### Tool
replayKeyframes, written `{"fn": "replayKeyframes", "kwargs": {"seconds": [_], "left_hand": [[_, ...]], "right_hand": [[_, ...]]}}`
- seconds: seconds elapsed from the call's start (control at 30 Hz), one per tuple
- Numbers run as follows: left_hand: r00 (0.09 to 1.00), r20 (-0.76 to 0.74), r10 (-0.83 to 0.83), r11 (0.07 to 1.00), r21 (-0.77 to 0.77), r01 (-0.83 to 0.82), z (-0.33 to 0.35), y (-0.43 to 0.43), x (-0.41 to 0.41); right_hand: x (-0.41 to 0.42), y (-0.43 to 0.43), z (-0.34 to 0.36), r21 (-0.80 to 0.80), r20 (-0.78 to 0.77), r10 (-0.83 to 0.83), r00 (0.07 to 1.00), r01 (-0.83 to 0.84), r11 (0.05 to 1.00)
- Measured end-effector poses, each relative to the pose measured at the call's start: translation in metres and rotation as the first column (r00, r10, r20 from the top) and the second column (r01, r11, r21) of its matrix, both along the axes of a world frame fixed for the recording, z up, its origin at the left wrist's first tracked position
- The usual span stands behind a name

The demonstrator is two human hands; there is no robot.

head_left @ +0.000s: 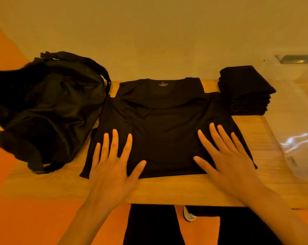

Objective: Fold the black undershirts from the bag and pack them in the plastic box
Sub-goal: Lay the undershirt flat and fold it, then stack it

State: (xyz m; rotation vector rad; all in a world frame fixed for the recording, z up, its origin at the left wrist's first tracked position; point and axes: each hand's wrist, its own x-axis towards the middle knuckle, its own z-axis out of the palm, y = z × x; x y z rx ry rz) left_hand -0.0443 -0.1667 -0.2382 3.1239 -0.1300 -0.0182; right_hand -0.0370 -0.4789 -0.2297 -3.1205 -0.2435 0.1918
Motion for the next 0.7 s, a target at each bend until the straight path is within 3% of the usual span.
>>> {"fn": "replayKeyframes", "kwargs": {"seconds": [0.4,0.6,0.63,0.7], "left_hand": [[0.995,-0.096,0.022,0.999,-0.042,-0.026,-0.001,0.003,-0.080],[0.983,-0.177,0.043,0.992,-0.113,-0.063,0.026,-0.005,-0.085],[0.988,-0.147,0.041,0.984,-0.167,-0.065,0.035,-0.003,-0.077],[0.998,0.063,0.012,0.956,-0.292,0.007,0.048,0.010,-0.050]], "right_hand": [[-0.082,-0.005,-0.003,0.019,0.031,0.000,1.000,-0.001,1.000],[-0.090,-0.006,0.014,0.168,-0.041,0.015,0.999,-0.008,0.986],[-0.082,-0.007,0.024,0.209,-0.014,-0.009,1.000,0.012,0.978],[-0.051,-0.010,0.044,0.275,0.115,-0.084,0.990,0.049,0.960]]}}
